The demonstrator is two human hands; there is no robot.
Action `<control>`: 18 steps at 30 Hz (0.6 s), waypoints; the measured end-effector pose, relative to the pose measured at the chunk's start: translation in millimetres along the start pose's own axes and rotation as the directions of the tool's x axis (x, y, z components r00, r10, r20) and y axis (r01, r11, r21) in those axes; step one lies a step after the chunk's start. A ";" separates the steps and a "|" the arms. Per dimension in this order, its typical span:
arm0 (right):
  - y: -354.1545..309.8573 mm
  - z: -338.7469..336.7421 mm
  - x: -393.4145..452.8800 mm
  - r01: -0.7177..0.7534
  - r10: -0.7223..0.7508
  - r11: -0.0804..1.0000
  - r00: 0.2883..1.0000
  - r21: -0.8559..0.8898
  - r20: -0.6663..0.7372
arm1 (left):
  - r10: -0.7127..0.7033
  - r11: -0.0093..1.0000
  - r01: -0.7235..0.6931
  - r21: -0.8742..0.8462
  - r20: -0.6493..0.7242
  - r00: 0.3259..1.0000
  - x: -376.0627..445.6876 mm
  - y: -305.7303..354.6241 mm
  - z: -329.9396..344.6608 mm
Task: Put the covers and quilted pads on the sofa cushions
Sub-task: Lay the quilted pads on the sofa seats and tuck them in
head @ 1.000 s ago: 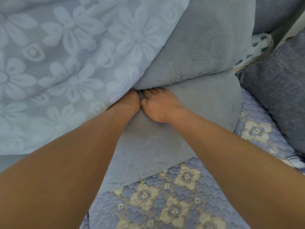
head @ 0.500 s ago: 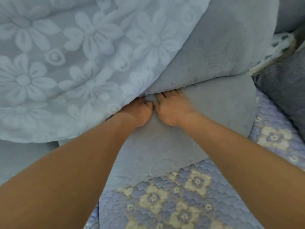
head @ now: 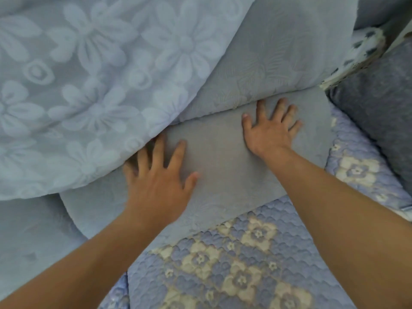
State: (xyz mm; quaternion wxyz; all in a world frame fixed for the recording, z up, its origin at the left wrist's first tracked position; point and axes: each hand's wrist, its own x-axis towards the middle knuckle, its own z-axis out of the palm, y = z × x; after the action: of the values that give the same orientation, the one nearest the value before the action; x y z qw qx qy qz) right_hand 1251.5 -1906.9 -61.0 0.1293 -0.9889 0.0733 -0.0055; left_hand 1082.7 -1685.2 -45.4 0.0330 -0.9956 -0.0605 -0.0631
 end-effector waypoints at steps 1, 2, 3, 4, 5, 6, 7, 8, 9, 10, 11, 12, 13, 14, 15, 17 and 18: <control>1.2 -1.0 0.7 -0.005 0.005 1.000 1.000 0.012 -0.005 | -0.011 1.000 0.011 0.019 -0.013 1.000 -7.6 -11.1 9.3; 2.1 -2.5 -2.3 -0.009 0.010 0.999 1.000 0.036 -0.027 | -0.035 0.999 0.035 0.039 0.014 0.999 -7.1 -22.0 16.5; 2.3 -3.2 -9.1 -0.007 0.012 0.997 0.997 0.072 -0.075 | -0.073 0.996 0.069 0.055 0.073 0.995 0.2 -30.2 23.1; 3.3 -0.9 -19.5 0.008 0.011 0.993 0.987 0.117 -0.163 | -0.097 0.993 0.088 0.078 0.123 0.988 11.3 -34.4 30.2; 4.4 2.1 -36.8 0.037 0.012 0.983 0.965 0.180 -0.262 | -0.120 0.992 0.109 0.069 0.183 0.976 22.0 -35.3 36.7; 6.1 11.7 -63.1 0.080 0.013 0.963 0.940 0.257 -0.341 | -0.126 0.991 0.112 0.072 0.228 0.965 25.6 -34.6 41.2; 8.0 27.7 -98.1 0.118 0.020 0.932 0.927 0.342 -0.374 | -0.116 0.992 0.103 0.068 0.241 0.964 23.3 -33.3 44.6; 9.5 47.3 -136.8 0.101 0.071 0.880 0.939 0.464 -0.338 | -0.090 0.994 0.072 0.087 0.228 0.970 20.1 -31.8 44.9; 10.5 64.9 -174.3 0.016 0.147 0.786 0.966 0.618 -0.212 | -0.068 0.995 0.049 0.091 0.213 0.975 18.2 -30.8 42.3; 8.1 80.9 -203.2 -0.120 0.206 0.629 0.978 0.768 -0.015 | -0.061 0.996 0.048 0.075 0.181 0.982 15.2 -30.7 39.3; 1.7 93.8 -225.0 -0.310 0.225 0.423 0.946 0.852 0.233 | -0.057 0.997 0.050 0.059 0.132 0.990 9.0 -30.4 34.4; -4.8 108.3 -241.2 -0.517 0.189 0.211 0.854 0.829 0.484 | -0.052 0.998 0.050 0.030 0.083 0.995 -1.5 -29.0 25.9; -10.9 119.9 -253.5 -0.689 0.118 0.036 0.723 0.724 0.681 | -0.039 0.999 0.040 -0.033 0.026 0.999 -18.2 -24.4 18.6; -15.7 131.0 -264.8 -0.789 0.060 -0.092 0.604 0.607 0.794 | -0.034 0.992 0.032 -0.118 -0.010 0.999 -48.3 -19.9 21.6; -22.4 138.8 -274.8 -0.834 -0.001 -0.164 0.534 0.527 0.845 | -0.066 0.978 0.059 -0.201 -0.027 0.997 -89.3 -18.2 29.1; -43.1 152.6 -281.5 -0.861 -0.022 -0.172 0.490 0.480 0.871 | -0.298 0.839 0.317 -0.442 0.113 0.948 -171.9 -26.1 38.1; -56.9 155.4 -276.7 -0.853 -0.012 -0.148 0.508 0.500 0.862 | -0.431 0.650 0.505 -0.568 0.272 0.860 -190.2 -40.7 39.9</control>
State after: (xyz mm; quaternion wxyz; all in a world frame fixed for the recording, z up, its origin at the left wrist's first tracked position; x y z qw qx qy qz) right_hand 990.6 -1772.5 -194.3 0.7514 -0.4474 0.3636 0.3210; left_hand 895.2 -1664.1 -107.2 -0.3176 -0.9014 -0.2929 -0.0297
